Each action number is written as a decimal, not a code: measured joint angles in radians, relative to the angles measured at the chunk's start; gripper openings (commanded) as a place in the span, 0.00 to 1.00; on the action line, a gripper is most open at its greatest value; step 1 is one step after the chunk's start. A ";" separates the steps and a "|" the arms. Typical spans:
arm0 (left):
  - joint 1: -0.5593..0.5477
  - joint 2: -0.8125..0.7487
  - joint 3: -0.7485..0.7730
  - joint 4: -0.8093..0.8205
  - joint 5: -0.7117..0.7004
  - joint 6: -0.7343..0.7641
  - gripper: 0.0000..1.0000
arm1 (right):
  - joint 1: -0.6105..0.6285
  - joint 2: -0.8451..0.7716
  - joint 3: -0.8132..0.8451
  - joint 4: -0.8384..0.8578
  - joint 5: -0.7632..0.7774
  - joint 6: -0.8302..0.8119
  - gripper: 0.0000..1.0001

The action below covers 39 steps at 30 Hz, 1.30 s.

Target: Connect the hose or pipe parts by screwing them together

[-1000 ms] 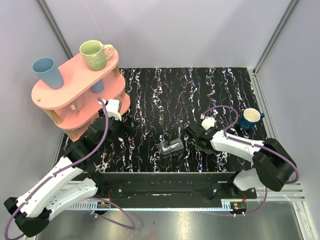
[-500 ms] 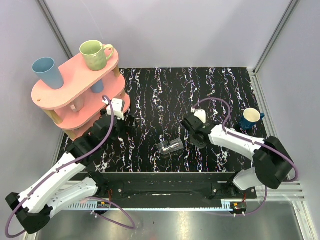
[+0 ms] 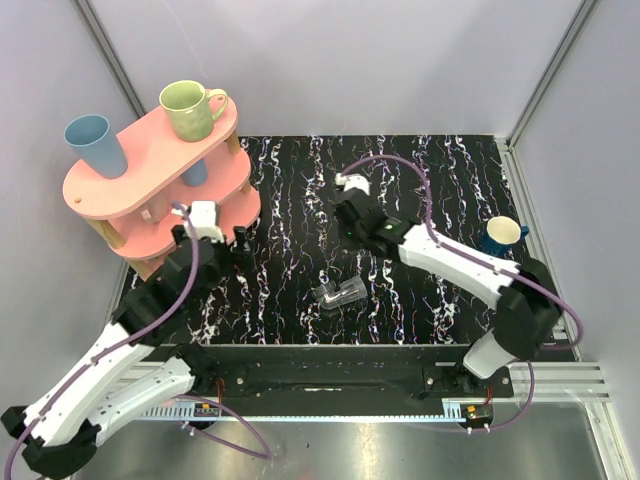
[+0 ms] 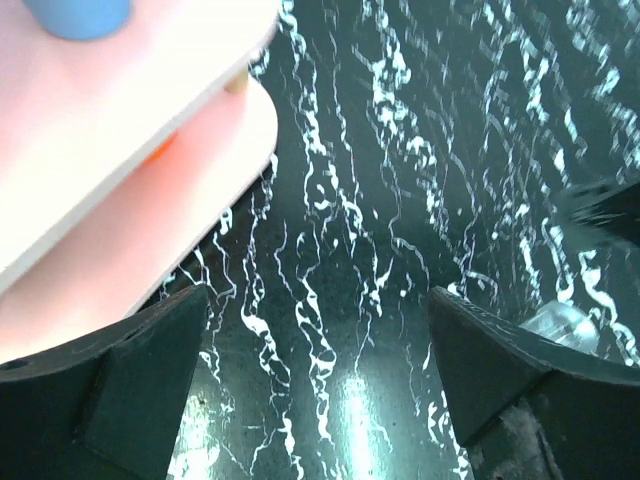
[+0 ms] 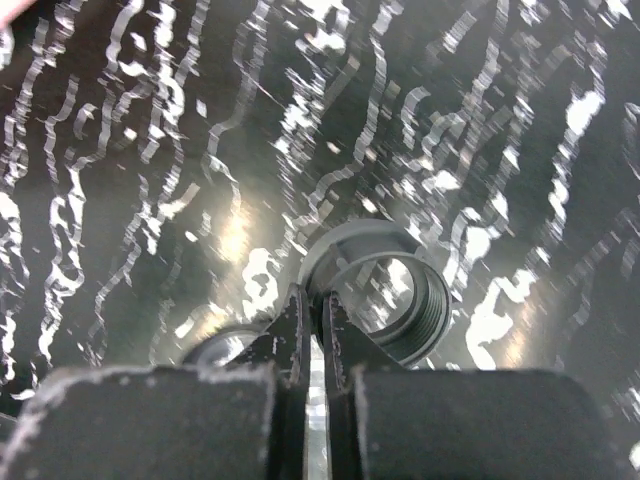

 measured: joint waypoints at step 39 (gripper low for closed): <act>0.000 -0.157 -0.041 0.070 0.010 0.022 0.85 | 0.294 0.254 0.130 0.106 -0.057 -0.146 0.98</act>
